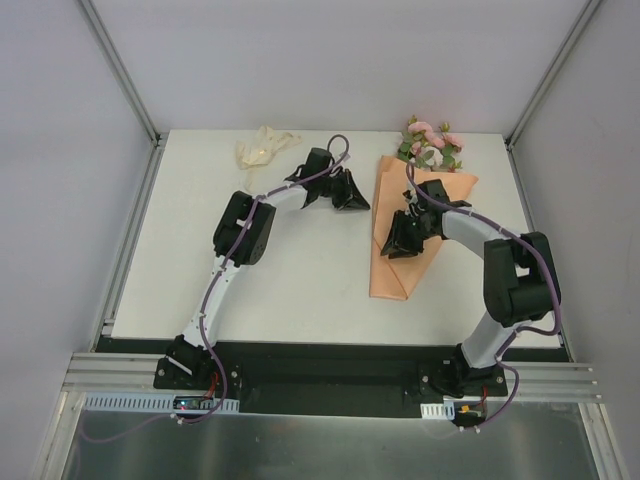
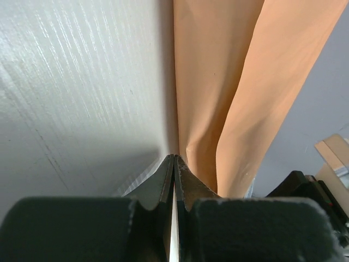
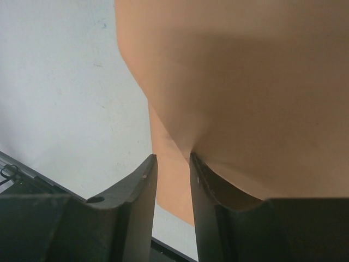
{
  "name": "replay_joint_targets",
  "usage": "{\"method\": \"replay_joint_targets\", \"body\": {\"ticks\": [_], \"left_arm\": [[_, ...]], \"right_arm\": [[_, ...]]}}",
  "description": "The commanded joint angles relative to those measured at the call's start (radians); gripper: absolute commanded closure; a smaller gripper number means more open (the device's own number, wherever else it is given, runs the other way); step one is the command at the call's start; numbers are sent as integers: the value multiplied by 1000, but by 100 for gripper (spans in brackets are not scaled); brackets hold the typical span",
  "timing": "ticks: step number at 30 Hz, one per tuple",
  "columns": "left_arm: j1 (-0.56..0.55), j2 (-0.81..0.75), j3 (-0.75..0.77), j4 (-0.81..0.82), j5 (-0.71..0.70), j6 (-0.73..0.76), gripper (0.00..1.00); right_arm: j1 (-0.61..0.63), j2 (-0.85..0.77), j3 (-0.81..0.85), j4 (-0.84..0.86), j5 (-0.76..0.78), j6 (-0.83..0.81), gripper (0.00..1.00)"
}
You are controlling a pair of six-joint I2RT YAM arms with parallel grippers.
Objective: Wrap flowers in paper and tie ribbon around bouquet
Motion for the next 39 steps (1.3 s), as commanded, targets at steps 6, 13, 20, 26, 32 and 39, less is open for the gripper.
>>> {"method": "replay_joint_targets", "body": {"ticks": [6, 13, 20, 26, 32, 39], "left_arm": [[2, -224, -108, 7, 61, 31, 69], [-52, -368, -283, 112, 48, -8, 74], [-104, -249, -268, 158, 55, -73, 96], [-106, -155, -278, 118, 40, -41, 100], [-106, -155, -295, 63, 9, 11, 100], [-107, -171, -321, 61, -5, 13, 100]], "right_arm": [[-2, 76, 16, 67, -46, -4, 69], [-2, 96, 10, 78, -53, -3, 70], [0, 81, 3, 75, -53, -1, 73], [-15, -2, -3, 35, -65, 2, 72], [-83, -138, -71, 1, -94, -9, 63], [-86, -148, -201, 30, -39, 0, 66]]}}
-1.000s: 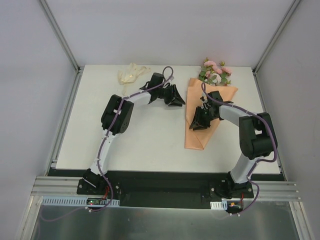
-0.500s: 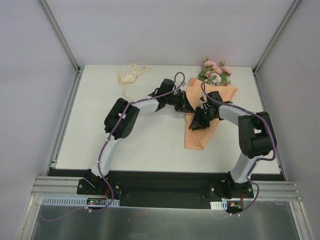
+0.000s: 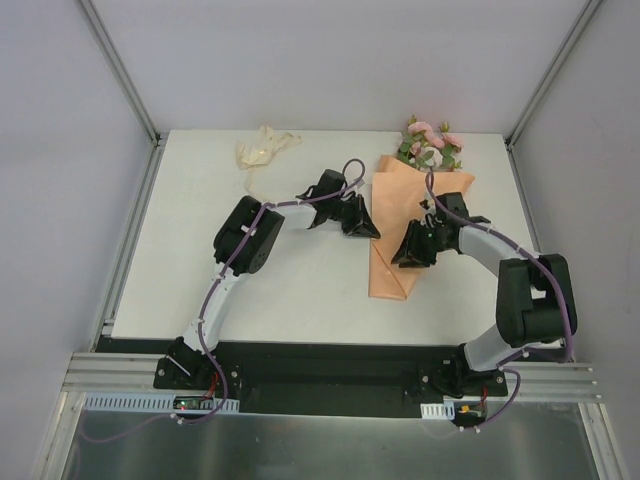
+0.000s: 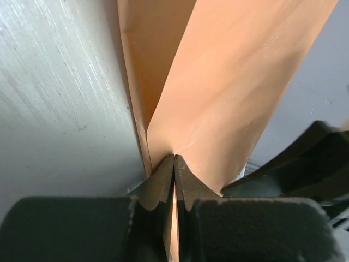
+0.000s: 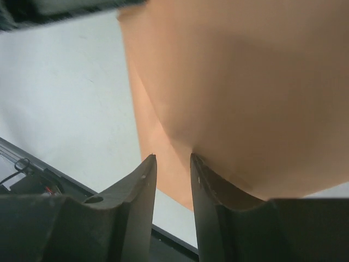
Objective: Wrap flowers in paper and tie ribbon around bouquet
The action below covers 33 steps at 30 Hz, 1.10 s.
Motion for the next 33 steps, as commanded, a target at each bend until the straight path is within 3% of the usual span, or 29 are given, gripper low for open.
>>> {"method": "replay_joint_targets", "body": {"ticks": [1, 4, 9, 13, 23, 33], "left_arm": [[4, -39, -36, -37, -40, 43, 100], [2, -34, -40, -69, -53, 45, 100], [4, -25, -31, -131, -76, 52, 100], [4, -29, -22, -169, -98, 63, 100], [4, -26, 3, -227, -116, 52, 100], [2, -9, 18, -267, -121, 55, 100]], "right_arm": [[2, -22, -103, -6, 34, -1, 67], [4, -34, -128, -13, 109, -6, 67], [-4, -105, -102, -53, 77, -18, 68], [-82, -160, -62, -73, 74, -23, 62], [-212, 59, -14, 33, -9, 0, 65], [-329, 71, 127, 2, -27, 31, 60]]}}
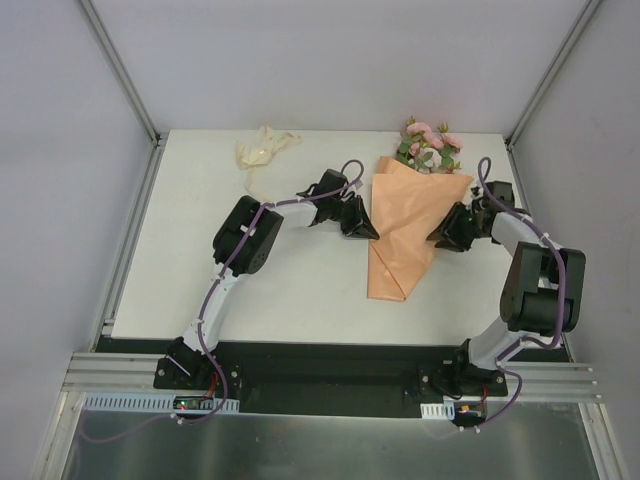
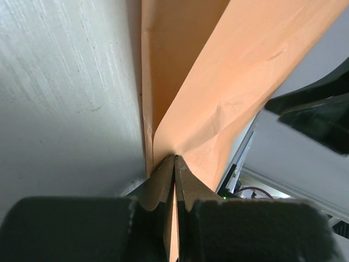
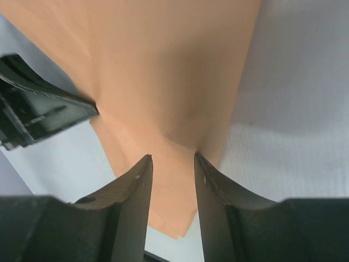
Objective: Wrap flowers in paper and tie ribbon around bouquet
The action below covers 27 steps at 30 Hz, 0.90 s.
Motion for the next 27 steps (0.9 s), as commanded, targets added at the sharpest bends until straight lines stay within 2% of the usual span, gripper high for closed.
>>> {"method": "replay_joint_targets", "body": {"ticks": [1, 6, 14, 17, 21, 27], "left_arm": [[2, 6, 1, -138, -64, 50, 100], [2, 9, -1, -147, -70, 36, 100], [1, 23, 8, -152, -56, 23, 100], [2, 24, 12, -152, -47, 18, 100], [2, 23, 13, -152, -50, 15, 100], [2, 29, 10, -152, -48, -8, 100]], "right_arm": [[-49, 13, 80, 17, -40, 36, 60], [-68, 110, 163, 35, 3, 47, 50], [-106, 269, 324, 0, 24, 2, 49], [-132, 269, 352, -32, 62, -24, 37], [-176, 239, 347, -34, 79, -53, 30], [-221, 366, 477, 6, -91, -76, 28]]}}
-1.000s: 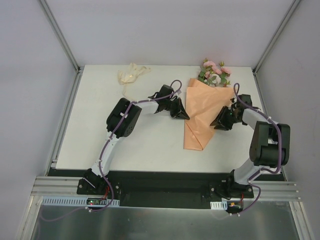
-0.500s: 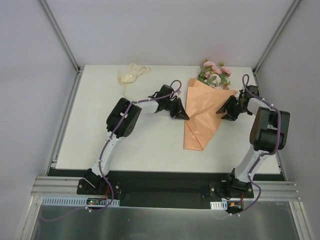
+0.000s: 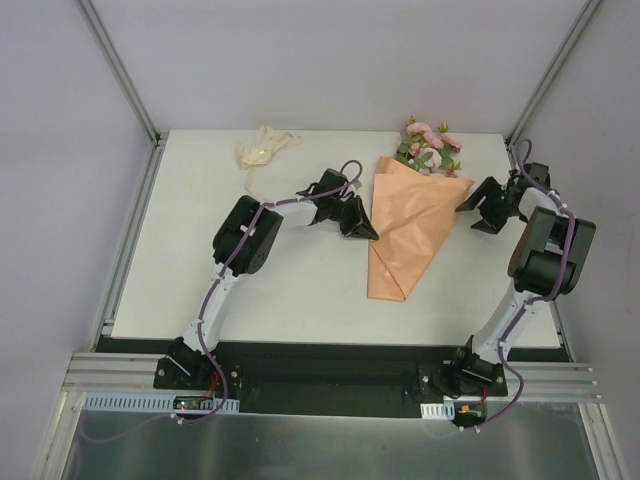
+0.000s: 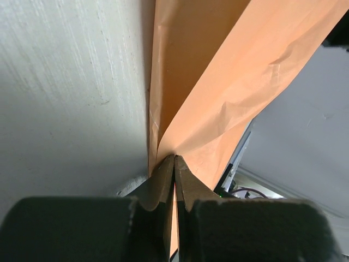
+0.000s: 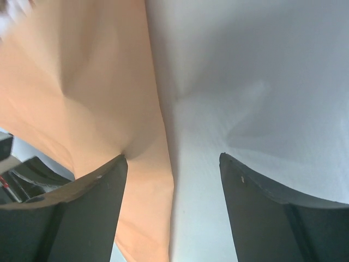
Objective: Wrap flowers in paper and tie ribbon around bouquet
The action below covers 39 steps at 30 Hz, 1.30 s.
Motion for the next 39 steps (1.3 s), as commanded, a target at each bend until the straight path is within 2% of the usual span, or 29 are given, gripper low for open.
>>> {"method": "replay_joint_targets", "body": {"ticks": [1, 10, 15, 18, 20, 22, 24, 25, 26, 31, 36, 39], "left_arm": [[2, 32, -7, -105, -45, 3, 100], [4, 38, -2, -105, -35, -9, 100], [10, 38, 1, -111, -36, -9, 100], [15, 38, -1, -115, -36, -3, 100], [16, 38, 2, -116, -39, -1, 100], [16, 38, 5, -124, -39, 2, 100], [16, 38, 2, -124, -39, 3, 100], [16, 39, 2, -124, -41, 2, 100], [16, 39, 2, -127, -41, 0, 100], [16, 44, 2, -130, -36, 2, 100], [16, 45, 4, -134, -33, 5, 100], [15, 42, 2, -136, -30, 3, 100]], "right_arm": [[-15, 90, 142, 30, -111, -48, 28], [-40, 296, 376, 124, -238, 47, 29], [-46, 362, 425, 207, -274, 129, 38], [-56, 370, 434, 231, -284, 131, 48], [-63, 370, 436, 237, -294, 130, 64], [-66, 365, 437, 263, -297, 136, 89], [-70, 365, 443, 271, -295, 149, 87], [-72, 367, 448, 274, -301, 154, 73], [-72, 371, 465, 276, -307, 154, 67], [-84, 382, 503, 259, -320, 165, 52], [-86, 373, 503, 251, -323, 172, 50], [-86, 373, 503, 245, -321, 177, 53]]}}
